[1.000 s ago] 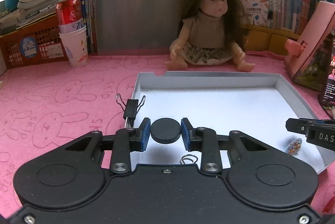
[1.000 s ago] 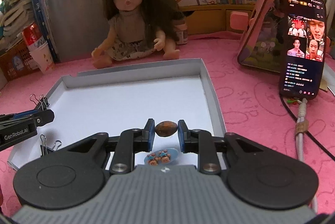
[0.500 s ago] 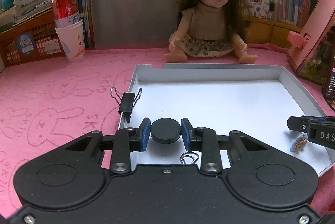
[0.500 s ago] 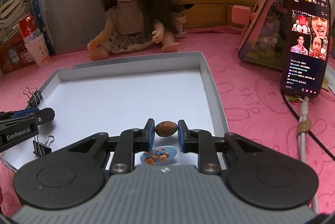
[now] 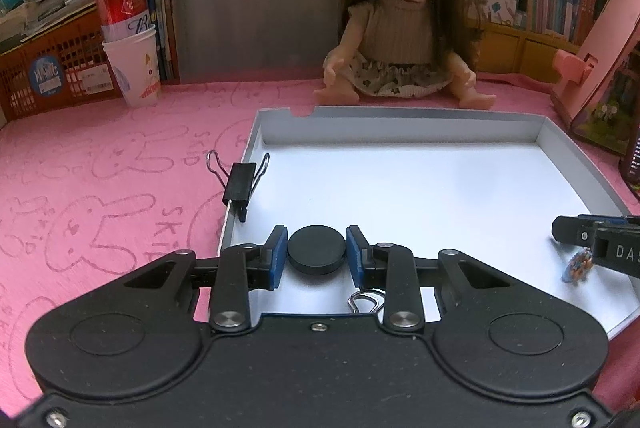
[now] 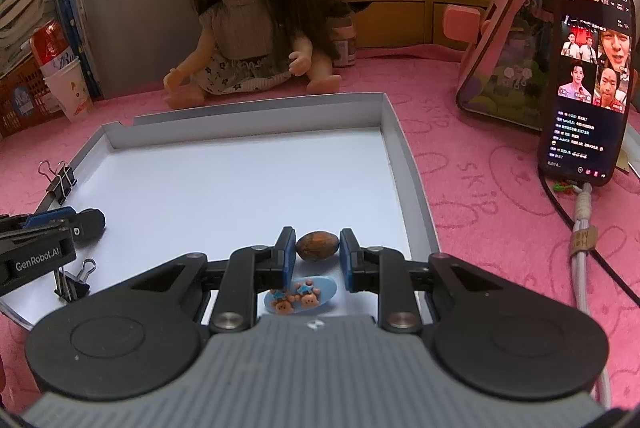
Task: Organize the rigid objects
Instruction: 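Carry the puck and walnut over the white tray and open both tools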
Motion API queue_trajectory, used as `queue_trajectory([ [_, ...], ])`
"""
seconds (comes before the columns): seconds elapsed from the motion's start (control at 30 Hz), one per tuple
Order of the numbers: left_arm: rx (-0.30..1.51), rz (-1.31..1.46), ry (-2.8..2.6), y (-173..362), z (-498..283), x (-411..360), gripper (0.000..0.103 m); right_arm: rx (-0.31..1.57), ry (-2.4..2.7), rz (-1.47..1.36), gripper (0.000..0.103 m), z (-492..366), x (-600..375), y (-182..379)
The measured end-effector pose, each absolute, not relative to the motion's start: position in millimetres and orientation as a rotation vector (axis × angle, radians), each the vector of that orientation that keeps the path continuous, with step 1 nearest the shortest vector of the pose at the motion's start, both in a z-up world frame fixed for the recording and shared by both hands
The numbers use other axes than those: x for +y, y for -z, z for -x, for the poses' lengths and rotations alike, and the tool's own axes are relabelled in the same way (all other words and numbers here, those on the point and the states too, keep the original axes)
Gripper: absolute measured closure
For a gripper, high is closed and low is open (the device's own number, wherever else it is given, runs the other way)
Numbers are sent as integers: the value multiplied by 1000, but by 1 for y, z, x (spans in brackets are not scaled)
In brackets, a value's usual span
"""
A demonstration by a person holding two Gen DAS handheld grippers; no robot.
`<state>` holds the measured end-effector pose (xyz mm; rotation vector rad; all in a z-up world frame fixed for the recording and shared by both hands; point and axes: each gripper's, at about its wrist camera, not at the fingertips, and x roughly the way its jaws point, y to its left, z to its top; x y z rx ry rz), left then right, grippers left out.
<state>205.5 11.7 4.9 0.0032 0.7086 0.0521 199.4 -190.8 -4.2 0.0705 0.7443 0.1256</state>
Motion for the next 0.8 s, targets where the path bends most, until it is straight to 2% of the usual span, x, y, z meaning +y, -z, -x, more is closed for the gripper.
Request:
queue_trajectory([
  [0.17,702,-6,-49,-5,-204,11,73,740,-128,-74,70,-199,-191,5],
  [0.2,700,-2,-45,-6,-203,11,73,738,-131,-77,67,-198,-191,5],
  [0.23,696,-1,-41,-7,-202,11,72,734,-132,-80,54,-198,-191,4],
  [0.3,684,-1,-35,-10,-200,10,63,721,-136,-85,52,-196,-192,3],
  [0.37,670,-1,-25,-14,-196,10,61,707,-139,-83,43,-193,-192,0],
  [0.5,652,1,-4,-23,-186,10,54,665,-149,-64,36,-184,-191,-9],
  [0.57,638,5,7,-28,-178,10,51,644,-153,-57,29,-178,-192,-13],
  [0.8,594,8,57,-44,-144,7,42,586,-185,-70,20,-153,-201,-28],
])
